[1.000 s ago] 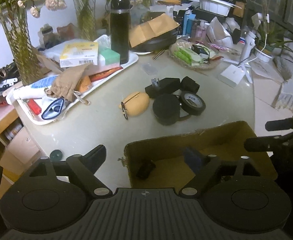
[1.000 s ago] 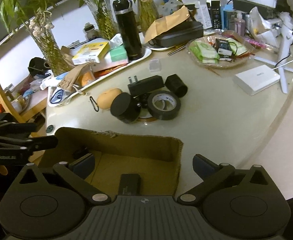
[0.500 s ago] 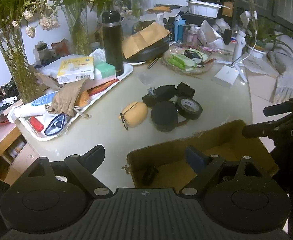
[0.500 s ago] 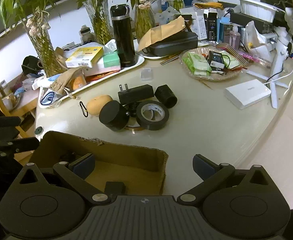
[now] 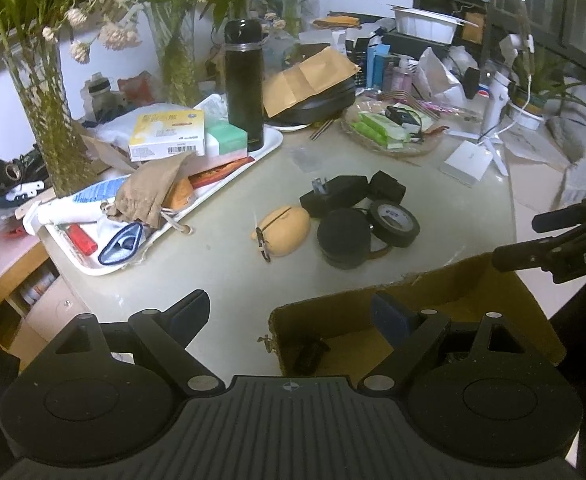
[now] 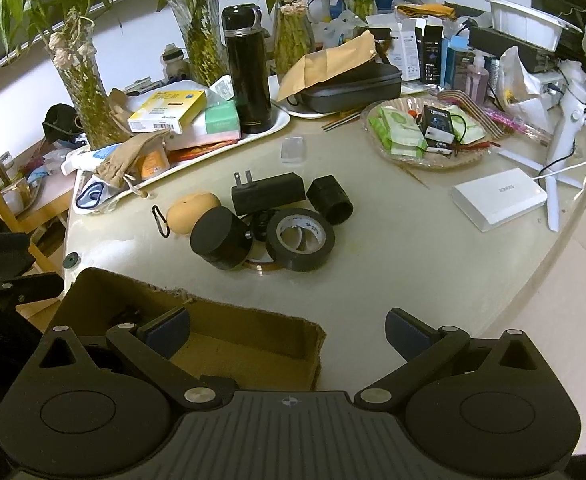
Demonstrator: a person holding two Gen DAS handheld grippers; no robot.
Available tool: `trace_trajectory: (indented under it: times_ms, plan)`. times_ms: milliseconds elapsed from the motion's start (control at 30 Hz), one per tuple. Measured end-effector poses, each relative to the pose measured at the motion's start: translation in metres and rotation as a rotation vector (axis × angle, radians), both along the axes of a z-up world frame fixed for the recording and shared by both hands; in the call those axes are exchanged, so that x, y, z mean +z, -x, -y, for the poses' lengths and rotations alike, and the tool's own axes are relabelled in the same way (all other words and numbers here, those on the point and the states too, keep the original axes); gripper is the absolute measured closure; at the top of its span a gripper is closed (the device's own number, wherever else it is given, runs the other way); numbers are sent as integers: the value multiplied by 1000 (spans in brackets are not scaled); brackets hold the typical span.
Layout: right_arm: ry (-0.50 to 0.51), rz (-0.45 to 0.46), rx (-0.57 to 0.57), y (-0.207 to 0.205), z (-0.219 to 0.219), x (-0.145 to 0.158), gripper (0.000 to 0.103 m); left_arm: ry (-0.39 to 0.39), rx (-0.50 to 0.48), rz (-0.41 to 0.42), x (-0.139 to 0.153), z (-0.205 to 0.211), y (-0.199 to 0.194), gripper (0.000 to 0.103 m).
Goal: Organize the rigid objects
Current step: 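Move the right gripper toward the black tape roll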
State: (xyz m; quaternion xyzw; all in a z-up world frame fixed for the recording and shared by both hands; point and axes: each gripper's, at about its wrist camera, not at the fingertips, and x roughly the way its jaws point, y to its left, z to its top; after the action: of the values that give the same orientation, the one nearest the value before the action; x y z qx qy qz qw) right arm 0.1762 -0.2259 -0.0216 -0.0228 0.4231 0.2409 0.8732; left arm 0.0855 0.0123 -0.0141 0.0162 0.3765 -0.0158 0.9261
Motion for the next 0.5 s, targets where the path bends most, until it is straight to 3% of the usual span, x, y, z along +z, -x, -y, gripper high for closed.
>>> trace_trajectory:
  times_ms: [500]
  plan:
    - [36,-1,2,-36,-5,-8,0,84,68,-38,-11,-17,-15,14]
